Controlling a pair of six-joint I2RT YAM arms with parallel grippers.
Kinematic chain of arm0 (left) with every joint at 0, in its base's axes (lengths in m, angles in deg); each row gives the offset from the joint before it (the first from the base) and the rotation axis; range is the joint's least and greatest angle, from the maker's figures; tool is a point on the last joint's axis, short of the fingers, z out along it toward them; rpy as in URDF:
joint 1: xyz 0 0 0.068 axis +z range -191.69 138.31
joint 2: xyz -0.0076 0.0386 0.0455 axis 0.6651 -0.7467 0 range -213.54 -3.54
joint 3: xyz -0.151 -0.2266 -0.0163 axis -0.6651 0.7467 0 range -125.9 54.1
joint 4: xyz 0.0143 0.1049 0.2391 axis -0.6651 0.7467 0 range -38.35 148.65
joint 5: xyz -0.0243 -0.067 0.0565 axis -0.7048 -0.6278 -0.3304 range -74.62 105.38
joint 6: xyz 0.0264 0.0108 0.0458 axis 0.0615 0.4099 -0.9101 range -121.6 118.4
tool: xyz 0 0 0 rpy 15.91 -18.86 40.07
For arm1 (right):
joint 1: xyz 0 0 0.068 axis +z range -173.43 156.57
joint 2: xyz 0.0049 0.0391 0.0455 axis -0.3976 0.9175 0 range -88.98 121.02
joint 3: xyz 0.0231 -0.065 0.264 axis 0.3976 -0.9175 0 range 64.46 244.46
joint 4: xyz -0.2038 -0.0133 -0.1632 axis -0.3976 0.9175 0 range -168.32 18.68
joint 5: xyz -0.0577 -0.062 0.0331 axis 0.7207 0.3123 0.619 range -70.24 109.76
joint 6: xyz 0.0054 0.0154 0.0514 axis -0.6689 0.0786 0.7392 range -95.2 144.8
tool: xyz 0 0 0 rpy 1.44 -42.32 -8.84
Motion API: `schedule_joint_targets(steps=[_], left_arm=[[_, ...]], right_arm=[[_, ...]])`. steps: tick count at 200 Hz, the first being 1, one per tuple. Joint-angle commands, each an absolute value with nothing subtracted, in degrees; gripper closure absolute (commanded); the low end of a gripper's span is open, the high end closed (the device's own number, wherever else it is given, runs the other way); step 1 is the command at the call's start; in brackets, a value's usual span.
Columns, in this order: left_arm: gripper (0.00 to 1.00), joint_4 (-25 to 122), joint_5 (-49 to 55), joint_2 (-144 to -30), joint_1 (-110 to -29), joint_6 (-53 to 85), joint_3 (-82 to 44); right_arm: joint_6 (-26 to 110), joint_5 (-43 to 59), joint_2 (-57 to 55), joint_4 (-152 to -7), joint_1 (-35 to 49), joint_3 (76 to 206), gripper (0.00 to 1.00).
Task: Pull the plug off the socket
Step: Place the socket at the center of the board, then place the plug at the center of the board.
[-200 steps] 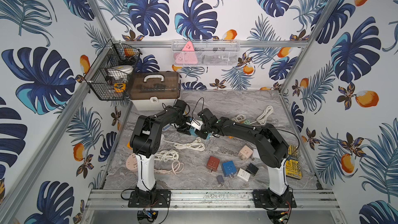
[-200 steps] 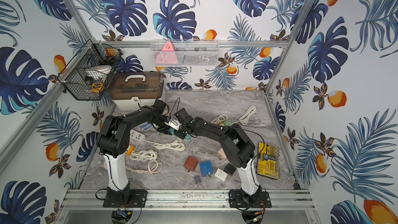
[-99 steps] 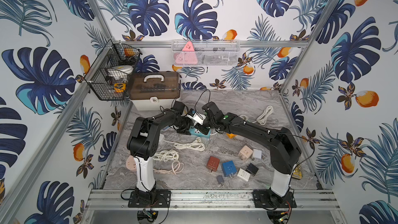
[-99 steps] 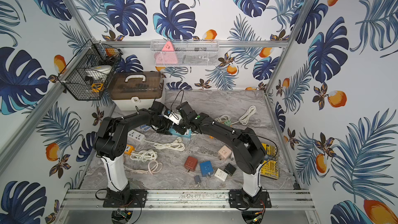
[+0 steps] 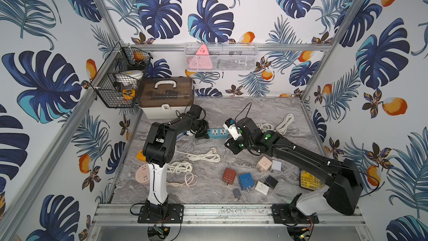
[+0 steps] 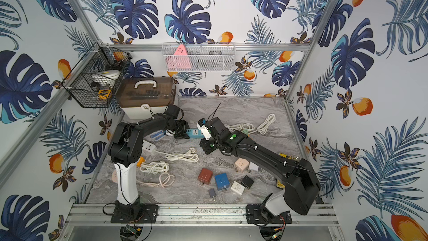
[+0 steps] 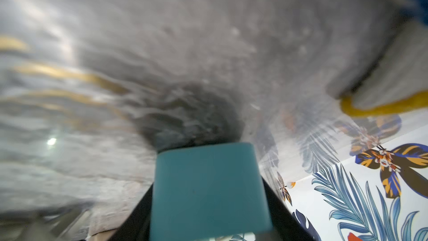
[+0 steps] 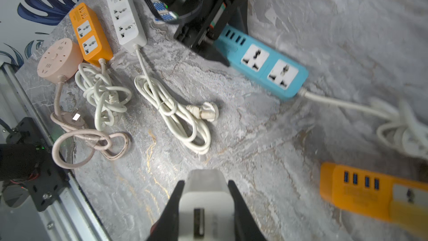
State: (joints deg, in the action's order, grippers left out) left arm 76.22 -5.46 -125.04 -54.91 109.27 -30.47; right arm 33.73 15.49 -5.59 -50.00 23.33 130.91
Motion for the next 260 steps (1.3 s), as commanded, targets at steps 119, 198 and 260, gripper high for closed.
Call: schedule_joint_targets(steps=[119,198,260], left_arm=[[0.22,79.8,2.5,-131.2,-54.7,103.2,-36.7],[0.08,80.7,3.1,-122.2,-55.5,96.0,-35.2],[0.10,88.4,6.4,-111.2,-59.5,79.4,-30.7]], right_arm=[[65.3,18.0,2.2,-17.9,23.3,136.1,1.00],[69.0,12.6,11.5,-15.9,21.1,140.9,1.00],[72.3,7.8,18.2,-16.3,19.3,143.1,1.00]])
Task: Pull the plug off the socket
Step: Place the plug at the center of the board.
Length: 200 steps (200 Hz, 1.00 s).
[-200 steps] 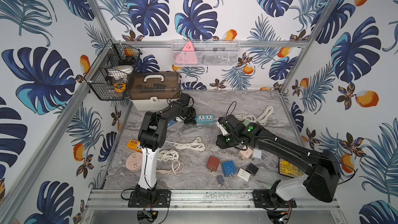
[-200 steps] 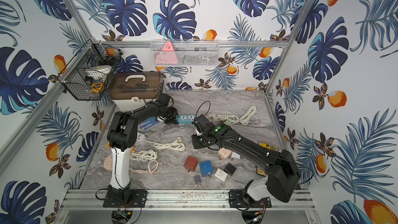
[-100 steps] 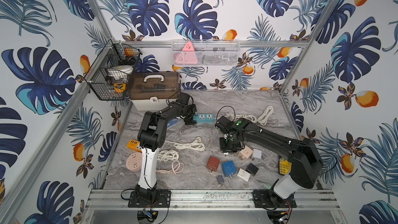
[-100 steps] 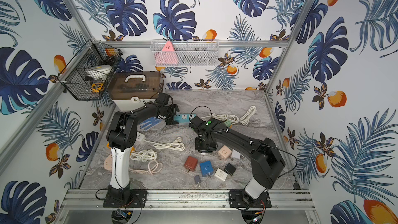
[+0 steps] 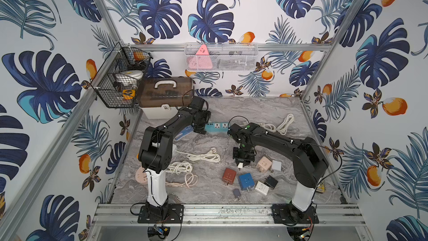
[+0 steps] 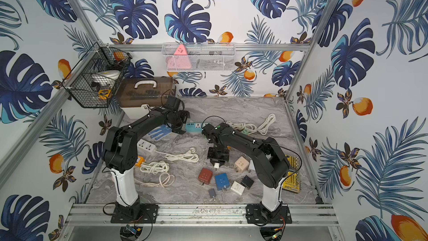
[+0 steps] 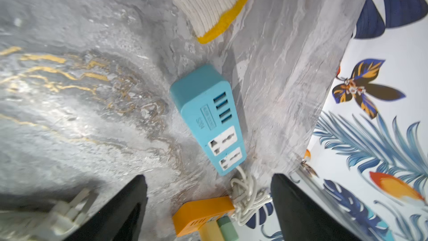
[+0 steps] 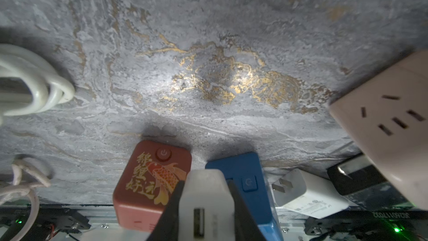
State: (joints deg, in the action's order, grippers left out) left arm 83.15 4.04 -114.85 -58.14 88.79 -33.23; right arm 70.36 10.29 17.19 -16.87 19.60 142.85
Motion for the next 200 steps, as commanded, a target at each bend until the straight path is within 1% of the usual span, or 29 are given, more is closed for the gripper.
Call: schedule_joint_targets(steps=[1,52,78,115,129,136,150,171,184,200], left_arm=[[0.10,88.4,6.5,-111.1,-59.5,79.2,-30.5],[0.10,90.6,9.4,-98.1,-61.2,71.4,-18.6],[0.10,92.3,10.2,-93.8,-61.3,69.2,-16.0],[0.11,93.4,12.0,-90.4,-61.7,68.0,-14.1],[0.11,93.1,12.0,-89.8,-61.8,68.1,-13.7],[0.11,93.0,11.9,-89.7,-61.9,68.1,-13.7],[0.11,93.2,12.1,-89.8,-62.1,67.7,-14.3],[0.10,93.4,11.8,-90.3,-62.4,67.3,-14.7],[0.10,93.5,11.7,-90.4,-62.5,66.8,-14.7],[0.10,93.8,11.8,-90.1,-62.9,66.3,-14.8]], right_arm=[[72.4,7.7,18.3,-16.4,19.2,143.1,1.00],[74.0,4.3,21.4,-19.1,18.9,142.6,1.00],[76.3,1.7,22.4,-21.0,18.9,140.8,0.87],[78.9,1.7,23.3,-22.9,18.8,138.6,0.78],[78.9,2.3,23.3,-22.9,18.7,138.9,0.69],[78.7,3.0,23.3,-22.5,18.6,139.4,0.64],[78.1,4.4,23.1,-21.2,18.5,140.6,0.50],[77.2,6.7,22.0,-19.6,18.4,142.2,0.36],[76.6,8.0,20.8,-18.6,18.2,143.0,0.31],[74.8,10.8,18.6,-16.6,18.1,145.4,0.28]])
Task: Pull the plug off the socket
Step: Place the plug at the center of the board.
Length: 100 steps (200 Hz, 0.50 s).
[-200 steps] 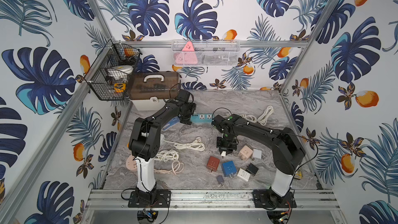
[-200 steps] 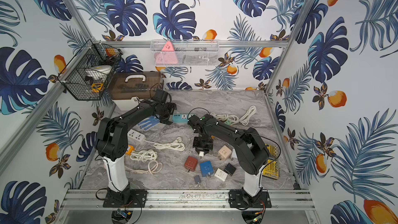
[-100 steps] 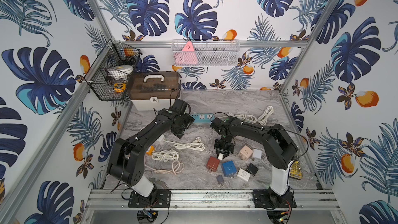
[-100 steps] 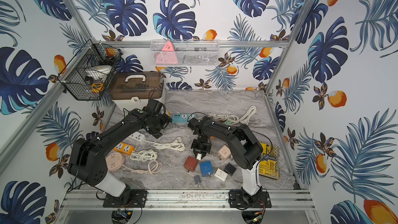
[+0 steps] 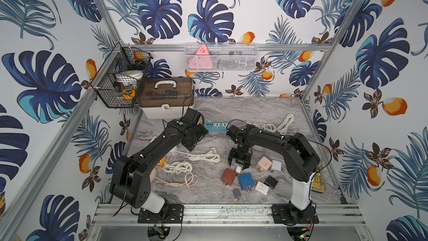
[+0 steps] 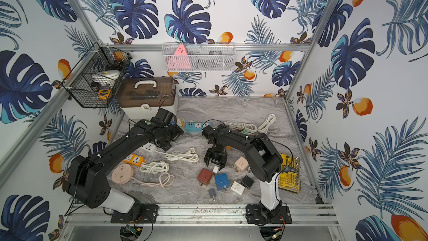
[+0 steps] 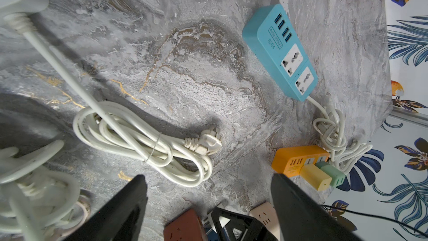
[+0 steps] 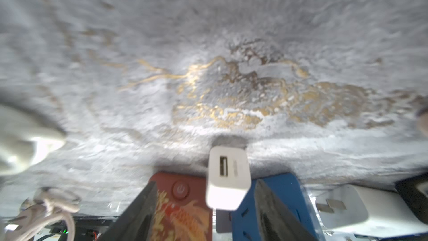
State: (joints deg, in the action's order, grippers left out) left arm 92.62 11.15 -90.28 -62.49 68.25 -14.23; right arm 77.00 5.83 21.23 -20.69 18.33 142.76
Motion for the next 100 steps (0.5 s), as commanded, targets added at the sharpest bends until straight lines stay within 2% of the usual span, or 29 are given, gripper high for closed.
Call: schedule_joint_targets(steps=[1,49,74,100], left_arm=[[0.10,93.9,11.8,-90.1,-62.9,66.2,-14.8],[0.11,91.8,9.7,-90.8,-65.5,63.7,-15.9],[0.12,90.0,8.6,-91.9,-68.6,62.5,-16.5],[0.12,89.3,8.8,-93.4,-72.1,61.5,-18.0]], right_arm=[[74.6,11.1,18.5,-16.4,18.1,145.6,0.28],[58.1,30.2,10.7,-9.5,13.7,154.7,0.22],[47.0,33.5,8.4,-13.3,4.5,155.0,0.21],[46.5,30.6,12.0,-13.6,-8.7,159.1,0.22]])
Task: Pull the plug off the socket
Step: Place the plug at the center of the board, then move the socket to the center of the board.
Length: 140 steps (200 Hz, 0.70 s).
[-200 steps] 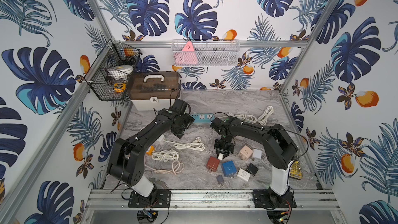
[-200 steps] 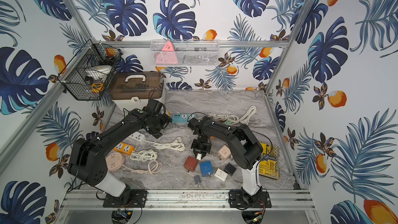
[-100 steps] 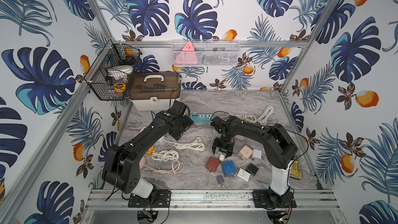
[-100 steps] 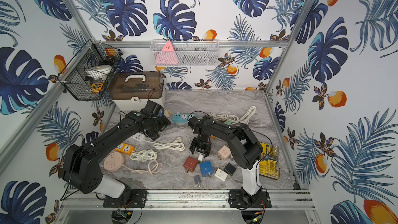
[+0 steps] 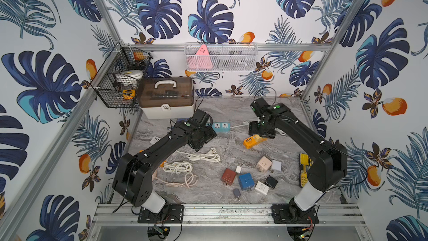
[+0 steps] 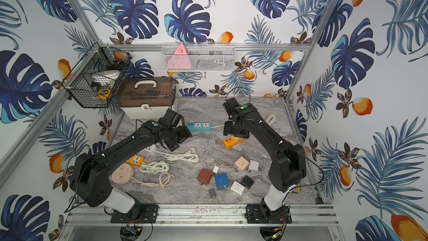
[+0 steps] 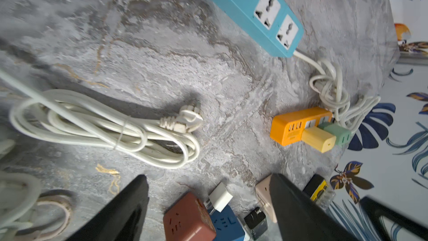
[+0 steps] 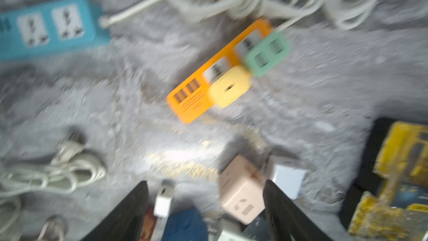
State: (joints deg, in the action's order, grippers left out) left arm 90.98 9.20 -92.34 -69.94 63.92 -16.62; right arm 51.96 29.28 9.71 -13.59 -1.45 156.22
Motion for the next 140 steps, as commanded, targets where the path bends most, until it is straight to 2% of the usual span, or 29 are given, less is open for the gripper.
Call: schedule_joint_targets(steps=[1,32,58,84,111,140], left_arm=[[0.12,89.3,8.8,-93.4,-72.2,61.4,-18.0],[0.12,88.6,8.4,-95.0,-74.6,61.2,-18.6],[0.13,88.2,8.4,-95.4,-75.3,61.6,-18.4],[0.13,88.0,8.3,-95.4,-75.4,61.8,-18.1],[0.13,88.1,8.1,-95.2,-75.4,61.8,-18.1],[0.13,87.6,7.8,-95.5,-75.4,62.2,-17.9]], right_arm=[[46.6,30.4,12.2,-13.7,-9.1,159.2,0.23],[52.6,22.6,20.0,-15.0,-16.5,163.9,0.23],[60.7,19.8,26.4,-13.0,-16.8,167.5,0.26],[68.8,17.2,26.4,-19.0,-16.8,163.3,0.28],[74.7,15.8,26.9,-18.9,-16.8,160.9,0.34],[79.8,16.1,26.4,-20.5,-16.8,157.5,0.45]])
